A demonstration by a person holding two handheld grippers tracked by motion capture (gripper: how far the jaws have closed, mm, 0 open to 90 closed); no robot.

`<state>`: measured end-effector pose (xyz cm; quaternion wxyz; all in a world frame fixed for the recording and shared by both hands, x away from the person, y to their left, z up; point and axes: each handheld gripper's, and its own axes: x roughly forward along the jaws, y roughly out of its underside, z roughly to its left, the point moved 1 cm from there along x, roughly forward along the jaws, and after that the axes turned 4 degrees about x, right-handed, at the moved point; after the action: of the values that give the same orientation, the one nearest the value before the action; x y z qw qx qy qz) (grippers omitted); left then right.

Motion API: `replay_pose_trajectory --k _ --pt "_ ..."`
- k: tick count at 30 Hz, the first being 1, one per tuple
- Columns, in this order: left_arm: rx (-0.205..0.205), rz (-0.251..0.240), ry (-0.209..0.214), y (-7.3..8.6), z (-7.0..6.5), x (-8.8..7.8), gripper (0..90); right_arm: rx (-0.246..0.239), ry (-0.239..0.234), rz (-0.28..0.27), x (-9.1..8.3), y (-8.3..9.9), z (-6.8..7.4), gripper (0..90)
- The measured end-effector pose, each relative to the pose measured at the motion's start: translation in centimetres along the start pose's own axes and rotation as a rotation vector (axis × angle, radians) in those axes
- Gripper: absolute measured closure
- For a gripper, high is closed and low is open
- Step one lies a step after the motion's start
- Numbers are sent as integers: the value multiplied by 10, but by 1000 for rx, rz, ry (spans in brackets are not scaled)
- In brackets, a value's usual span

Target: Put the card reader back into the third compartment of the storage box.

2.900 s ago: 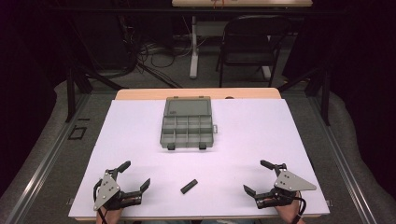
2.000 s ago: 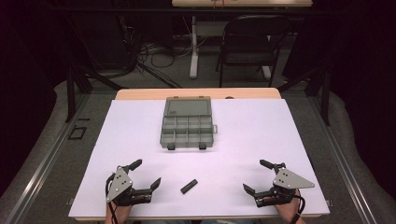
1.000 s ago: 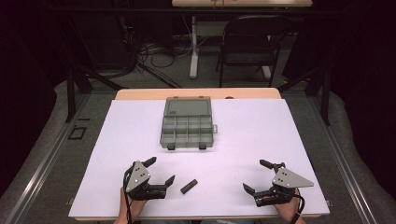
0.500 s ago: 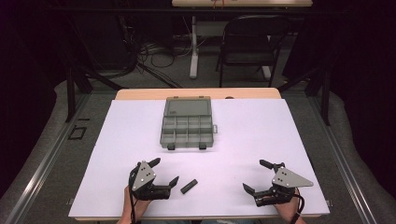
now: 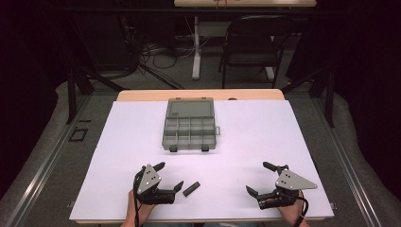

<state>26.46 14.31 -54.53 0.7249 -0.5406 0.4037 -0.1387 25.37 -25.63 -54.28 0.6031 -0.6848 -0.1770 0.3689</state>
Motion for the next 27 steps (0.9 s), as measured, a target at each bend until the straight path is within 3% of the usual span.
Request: replay_pose_trajectory --k 27 --pt "19 58 28 -2 -19 13 96 2 1 10 1 1 -1 1"
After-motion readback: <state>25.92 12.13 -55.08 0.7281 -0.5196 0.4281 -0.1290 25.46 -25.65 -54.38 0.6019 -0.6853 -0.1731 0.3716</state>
